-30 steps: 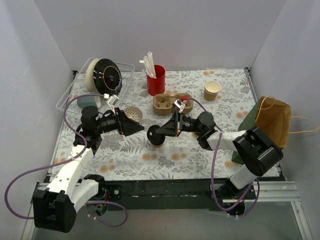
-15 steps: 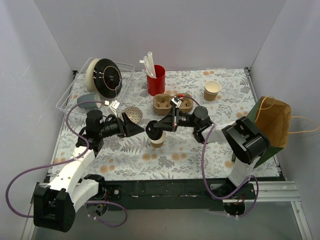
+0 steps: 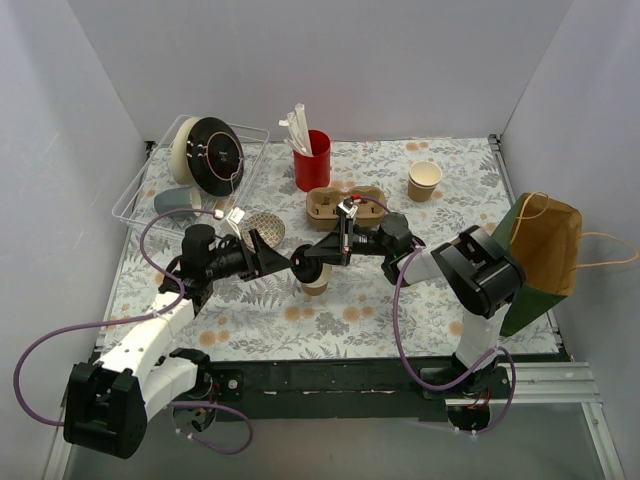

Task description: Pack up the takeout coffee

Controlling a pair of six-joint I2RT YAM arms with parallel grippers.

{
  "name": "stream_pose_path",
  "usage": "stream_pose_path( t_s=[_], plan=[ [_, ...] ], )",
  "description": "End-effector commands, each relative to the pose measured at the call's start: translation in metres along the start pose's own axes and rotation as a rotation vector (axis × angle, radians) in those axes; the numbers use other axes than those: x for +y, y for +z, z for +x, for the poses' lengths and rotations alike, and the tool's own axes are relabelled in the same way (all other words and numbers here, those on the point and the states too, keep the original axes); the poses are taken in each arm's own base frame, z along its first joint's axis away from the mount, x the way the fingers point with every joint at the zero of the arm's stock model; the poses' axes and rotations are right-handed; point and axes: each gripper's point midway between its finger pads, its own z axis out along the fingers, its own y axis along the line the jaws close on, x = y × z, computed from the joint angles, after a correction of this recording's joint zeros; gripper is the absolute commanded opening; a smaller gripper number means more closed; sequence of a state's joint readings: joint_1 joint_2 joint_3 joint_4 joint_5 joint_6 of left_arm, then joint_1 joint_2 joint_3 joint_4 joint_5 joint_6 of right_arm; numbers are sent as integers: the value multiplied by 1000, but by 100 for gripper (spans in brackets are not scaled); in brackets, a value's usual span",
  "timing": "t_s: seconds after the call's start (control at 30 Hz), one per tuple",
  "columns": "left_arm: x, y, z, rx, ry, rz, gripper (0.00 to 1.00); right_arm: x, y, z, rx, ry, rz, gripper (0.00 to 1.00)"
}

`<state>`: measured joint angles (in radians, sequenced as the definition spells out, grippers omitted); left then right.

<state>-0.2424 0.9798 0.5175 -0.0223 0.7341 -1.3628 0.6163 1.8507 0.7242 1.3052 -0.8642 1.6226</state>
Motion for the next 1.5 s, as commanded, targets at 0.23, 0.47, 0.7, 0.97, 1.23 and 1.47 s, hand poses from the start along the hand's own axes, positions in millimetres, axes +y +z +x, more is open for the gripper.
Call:
stream_pose_path(
  t_s=[0.23,0.47,0.7,0.97,1.23,1.47],
  plan=[
    [8,17,13,17,-12,-36,65,82,-12,25,51,-485,-357,6],
    [8,25,5,-3,24,-74,58,82,-10,30,73,-477,-357,6],
    [1,31,-2,3,66,-64,62,84,-9,35,98,-472,-361,6],
    [-30,0,-15,-69,228,-38,81,111,-13,52,204,-533,-391,5],
    [-66,-1,-22,27,376,123,81,129,-24,86,355,-600,-393,5],
    [-114,-29,14,219,491,504,78,145,-34,108,433,-657,-399,6]
  ],
)
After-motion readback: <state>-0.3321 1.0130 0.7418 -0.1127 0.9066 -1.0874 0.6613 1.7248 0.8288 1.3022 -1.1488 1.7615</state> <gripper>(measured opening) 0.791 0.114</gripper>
